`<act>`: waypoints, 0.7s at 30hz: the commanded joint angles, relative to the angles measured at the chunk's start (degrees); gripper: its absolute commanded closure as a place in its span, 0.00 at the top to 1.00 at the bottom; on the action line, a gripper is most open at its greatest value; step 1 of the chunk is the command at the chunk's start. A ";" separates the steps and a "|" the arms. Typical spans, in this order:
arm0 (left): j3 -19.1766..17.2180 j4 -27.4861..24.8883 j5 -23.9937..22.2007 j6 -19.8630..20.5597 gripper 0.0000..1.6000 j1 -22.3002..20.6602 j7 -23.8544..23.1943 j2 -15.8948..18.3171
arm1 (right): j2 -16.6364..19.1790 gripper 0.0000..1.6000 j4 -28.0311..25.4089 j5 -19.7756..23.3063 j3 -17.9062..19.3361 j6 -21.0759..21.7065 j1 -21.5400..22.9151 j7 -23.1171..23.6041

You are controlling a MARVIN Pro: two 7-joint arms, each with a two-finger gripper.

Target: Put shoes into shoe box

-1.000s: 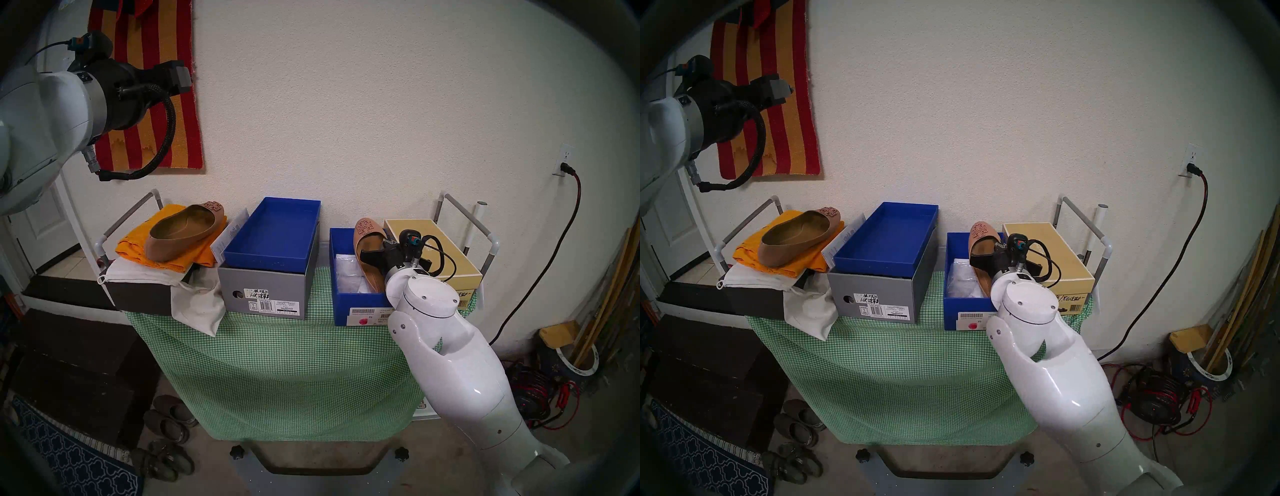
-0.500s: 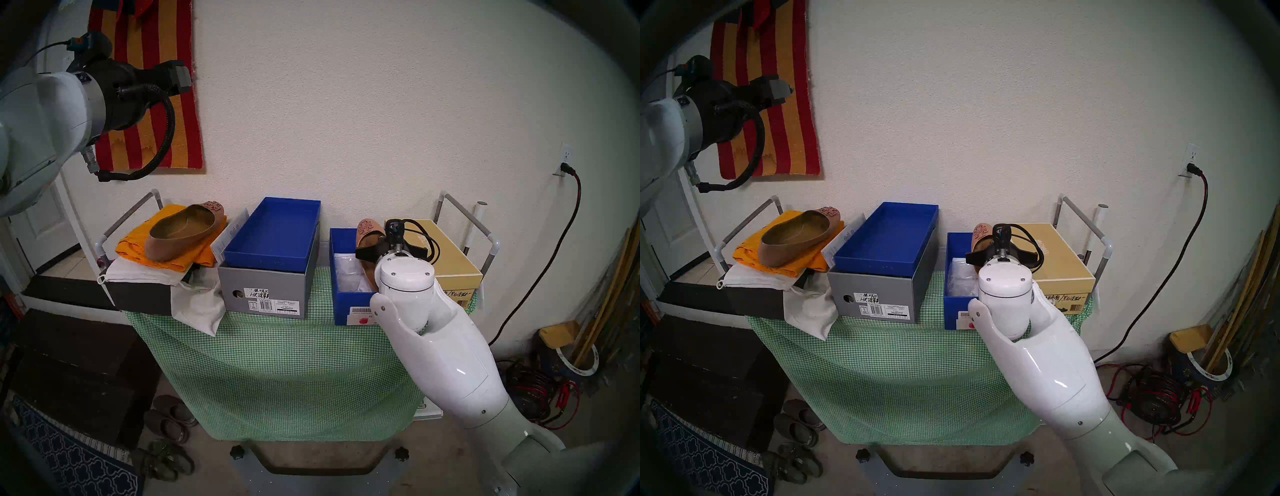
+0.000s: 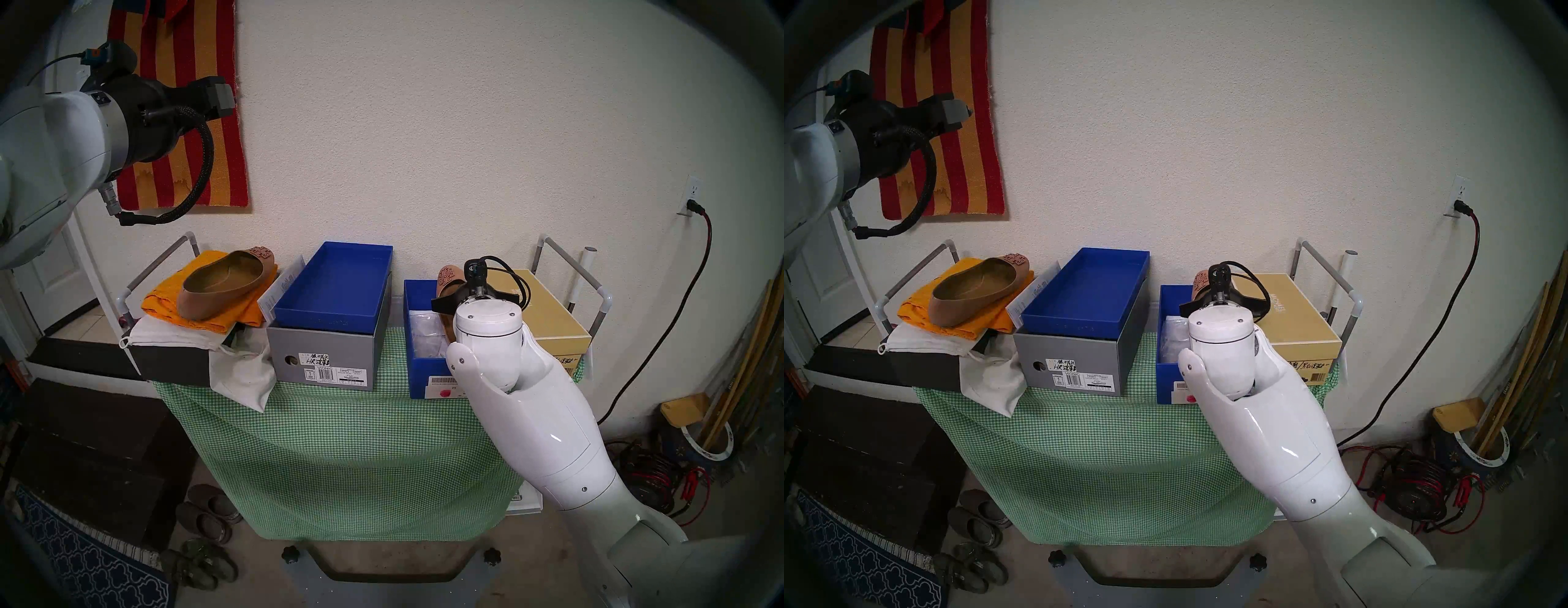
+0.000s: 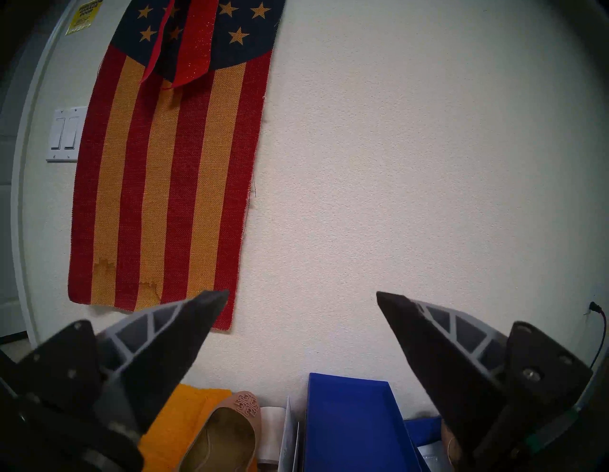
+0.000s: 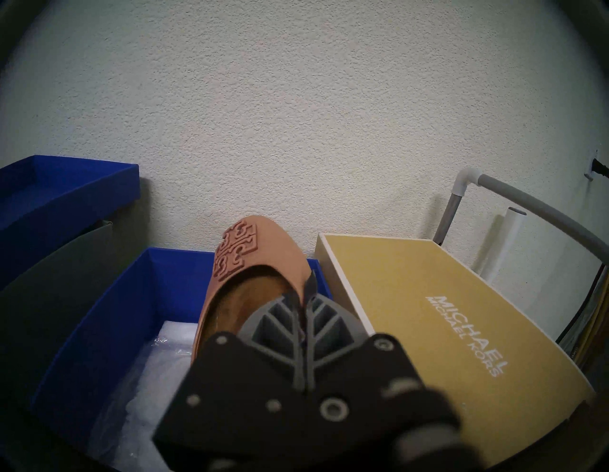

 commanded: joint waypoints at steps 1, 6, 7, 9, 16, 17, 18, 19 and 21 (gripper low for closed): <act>2.04 -0.10 -0.61 -1.22 1.00 -2.88 -1.08 -2.31 | -1.48 0.00 -0.53 1.28 0.13 4.20 1.50 -0.29; 4.14 -0.25 -1.16 -2.28 1.00 -4.54 -2.34 -3.82 | -0.88 0.00 -2.42 2.03 0.27 7.38 0.17 -0.95; 4.60 -0.29 -1.28 -2.51 1.00 -4.91 -2.63 -4.15 | -0.76 0.00 -2.65 2.20 0.42 7.56 -0.09 -0.99; 5.30 -0.35 -1.44 -2.84 1.00 -5.45 -3.09 -4.63 | -0.12 0.00 -3.18 2.28 0.39 8.44 -0.62 -1.09; 6.92 -0.49 -1.79 -3.55 1.00 -6.75 -4.20 -5.68 | 1.31 0.00 -2.43 2.67 0.17 8.59 -2.19 -0.56; 7.24 -0.52 -1.86 -3.68 1.00 -7.00 -4.42 -5.88 | 1.50 0.00 -2.20 2.71 0.04 8.83 -2.26 -0.55; 7.49 -0.54 -1.91 -3.78 1.00 -7.20 -4.59 -6.04 | 1.70 0.00 -1.97 2.74 -0.05 8.81 -2.34 -0.49; 7.63 -0.55 -1.94 -3.83 1.00 -7.32 -4.68 -6.12 | 1.84 0.00 -1.59 2.78 0.01 8.40 -2.47 -0.41; 8.02 -0.58 -2.01 -3.98 1.00 -7.63 -4.94 -6.35 | 2.14 0.00 -0.79 2.86 0.11 7.90 -2.38 -0.13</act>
